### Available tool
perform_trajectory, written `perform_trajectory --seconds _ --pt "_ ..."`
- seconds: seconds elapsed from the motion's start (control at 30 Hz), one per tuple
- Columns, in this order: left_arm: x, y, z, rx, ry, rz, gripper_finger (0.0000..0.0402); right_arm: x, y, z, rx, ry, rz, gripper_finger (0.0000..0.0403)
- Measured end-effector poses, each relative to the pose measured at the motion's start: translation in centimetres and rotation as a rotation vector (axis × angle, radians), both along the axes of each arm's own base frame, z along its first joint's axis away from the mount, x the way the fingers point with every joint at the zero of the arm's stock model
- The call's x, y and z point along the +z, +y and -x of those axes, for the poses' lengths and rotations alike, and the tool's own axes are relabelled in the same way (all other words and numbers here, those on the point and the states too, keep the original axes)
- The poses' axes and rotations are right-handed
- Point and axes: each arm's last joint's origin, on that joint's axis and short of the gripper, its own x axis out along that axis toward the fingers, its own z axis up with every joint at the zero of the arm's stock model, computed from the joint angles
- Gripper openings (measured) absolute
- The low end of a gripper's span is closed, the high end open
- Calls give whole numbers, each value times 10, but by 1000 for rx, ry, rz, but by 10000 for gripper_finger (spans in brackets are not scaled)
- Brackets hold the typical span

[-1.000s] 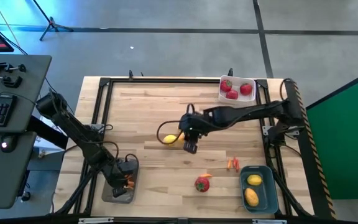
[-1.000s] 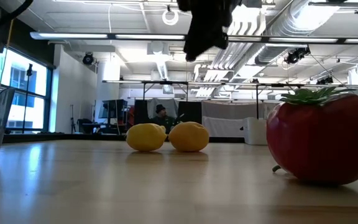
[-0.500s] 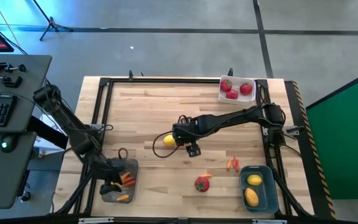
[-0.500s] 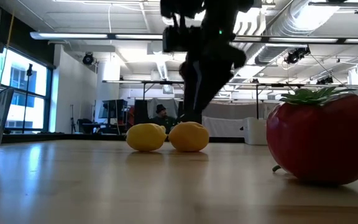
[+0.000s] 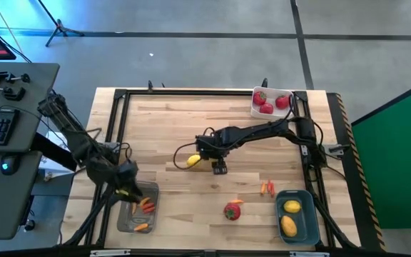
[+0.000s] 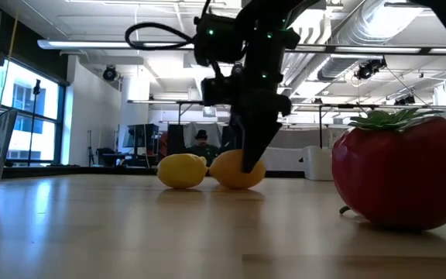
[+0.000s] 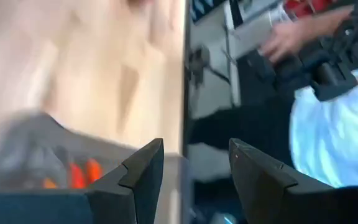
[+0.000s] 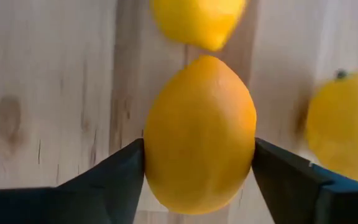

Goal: Sort produce into baskets
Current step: Put the lemon into the blue bin

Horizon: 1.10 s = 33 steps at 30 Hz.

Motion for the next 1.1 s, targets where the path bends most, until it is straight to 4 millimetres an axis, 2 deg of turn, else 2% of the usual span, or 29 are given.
perform_trajectory --seconds 0.17,0.33,0.43,0.53,0.6,0.67,0.77,0.83,1.0,1.1 --pt "5 23 8 130 -119 -171 170 1 -1 0 -145 -5 -34 194" --pt "2 40 16 181 -130 -324 170 6 12 3 -294 74 -220 186" --pt "0 46 21 229 -91 -335 170 22 23 6 -358 135 -365 190" --pt "-1 49 24 245 -74 -321 170 50 30 12 -381 152 -493 198" --pt "0 50 25 238 -85 -322 170 67 31 18 -399 169 -531 198" --pt "1 51 26 221 -97 -334 170 74 28 27 -419 202 -521 195" --pt "3 51 27 141 -128 -404 170 69 23 37 -403 266 -351 196" --pt "1 52 28 105 -132 -470 170 57 20 42 -388 292 -270 198" --pt "-6 58 31 112 -80 -610 170 21 26 65 -431 492 -330 198" --pt "-8 61 32 123 -50 -645 170 10 38 83 -458 657 -381 198"
